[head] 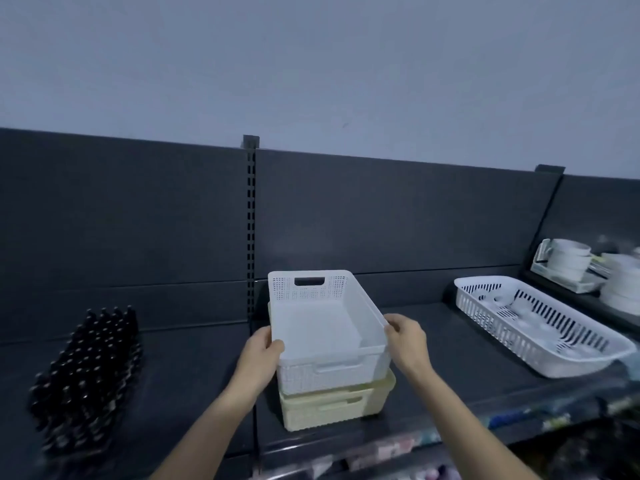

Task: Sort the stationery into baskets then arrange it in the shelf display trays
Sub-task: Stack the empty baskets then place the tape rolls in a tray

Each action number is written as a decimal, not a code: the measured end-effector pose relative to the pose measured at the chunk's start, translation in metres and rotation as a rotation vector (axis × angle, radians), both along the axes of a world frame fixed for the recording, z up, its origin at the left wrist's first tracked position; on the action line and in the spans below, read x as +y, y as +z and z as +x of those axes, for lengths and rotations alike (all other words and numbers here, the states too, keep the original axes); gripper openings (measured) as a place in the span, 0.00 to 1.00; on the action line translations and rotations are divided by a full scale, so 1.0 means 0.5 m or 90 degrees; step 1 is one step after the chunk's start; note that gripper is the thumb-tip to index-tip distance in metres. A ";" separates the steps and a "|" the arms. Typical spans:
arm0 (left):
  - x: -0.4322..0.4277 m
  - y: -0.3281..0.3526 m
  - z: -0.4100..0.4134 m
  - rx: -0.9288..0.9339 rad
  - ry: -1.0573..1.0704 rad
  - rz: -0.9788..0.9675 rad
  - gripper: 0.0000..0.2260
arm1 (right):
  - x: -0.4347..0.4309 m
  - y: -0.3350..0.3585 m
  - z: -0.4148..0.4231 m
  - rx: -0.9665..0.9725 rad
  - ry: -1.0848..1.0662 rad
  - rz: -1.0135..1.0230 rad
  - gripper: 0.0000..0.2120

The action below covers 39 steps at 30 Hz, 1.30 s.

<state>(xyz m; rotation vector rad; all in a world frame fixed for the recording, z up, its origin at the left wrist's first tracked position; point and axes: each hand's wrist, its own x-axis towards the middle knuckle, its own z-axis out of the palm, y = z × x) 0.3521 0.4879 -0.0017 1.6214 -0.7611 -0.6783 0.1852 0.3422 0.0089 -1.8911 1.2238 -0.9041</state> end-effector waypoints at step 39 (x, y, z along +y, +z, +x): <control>-0.802 -0.064 -0.664 -0.326 -0.122 0.245 0.09 | -0.757 -0.059 -0.802 0.285 -0.081 -0.088 0.16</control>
